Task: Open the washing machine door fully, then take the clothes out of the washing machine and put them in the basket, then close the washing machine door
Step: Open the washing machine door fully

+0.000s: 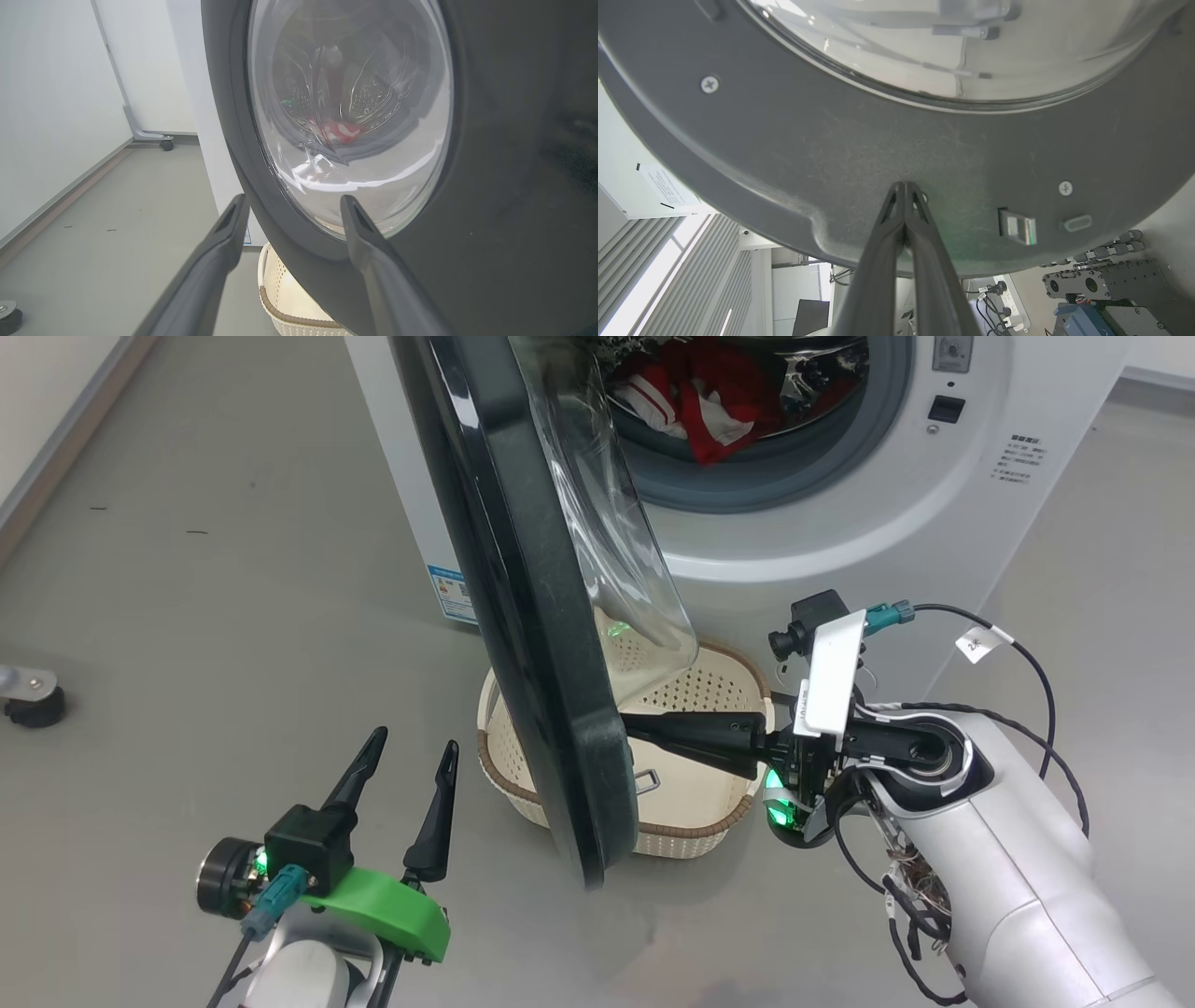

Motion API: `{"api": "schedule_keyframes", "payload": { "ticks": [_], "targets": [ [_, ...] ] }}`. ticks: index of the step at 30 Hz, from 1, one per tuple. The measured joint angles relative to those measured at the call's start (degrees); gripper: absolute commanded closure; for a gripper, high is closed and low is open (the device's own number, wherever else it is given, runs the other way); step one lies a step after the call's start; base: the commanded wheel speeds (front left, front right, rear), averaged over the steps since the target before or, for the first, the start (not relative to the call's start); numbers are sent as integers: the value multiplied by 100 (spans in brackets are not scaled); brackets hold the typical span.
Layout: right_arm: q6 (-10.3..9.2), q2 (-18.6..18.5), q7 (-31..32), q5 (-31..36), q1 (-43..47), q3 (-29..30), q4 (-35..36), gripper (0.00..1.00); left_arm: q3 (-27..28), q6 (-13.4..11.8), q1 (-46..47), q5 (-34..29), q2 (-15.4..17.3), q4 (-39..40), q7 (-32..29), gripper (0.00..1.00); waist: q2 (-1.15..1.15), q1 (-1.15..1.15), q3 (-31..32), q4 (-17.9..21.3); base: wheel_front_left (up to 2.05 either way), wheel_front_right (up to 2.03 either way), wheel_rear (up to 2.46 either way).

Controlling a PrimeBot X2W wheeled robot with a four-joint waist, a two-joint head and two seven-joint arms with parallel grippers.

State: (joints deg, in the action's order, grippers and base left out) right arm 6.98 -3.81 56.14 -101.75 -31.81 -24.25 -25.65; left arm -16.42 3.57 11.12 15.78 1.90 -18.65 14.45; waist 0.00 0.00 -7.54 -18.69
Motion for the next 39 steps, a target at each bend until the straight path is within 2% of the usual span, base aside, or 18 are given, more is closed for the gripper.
{"api": "schedule_keyframes", "payload": {
  "ticks": [28,39],
  "targets": [
    [0,-8,-614,-159,181,-617,241,100,-102,-81,-68,136,1,-85,0,0,0,0,124,-877,0,0,0],
    [0,0,-822,-308,190,-713,296,100,-52,-127,-92,136,1,-48,0,0,0,0,115,-948,0,0,0]
  ]
}}
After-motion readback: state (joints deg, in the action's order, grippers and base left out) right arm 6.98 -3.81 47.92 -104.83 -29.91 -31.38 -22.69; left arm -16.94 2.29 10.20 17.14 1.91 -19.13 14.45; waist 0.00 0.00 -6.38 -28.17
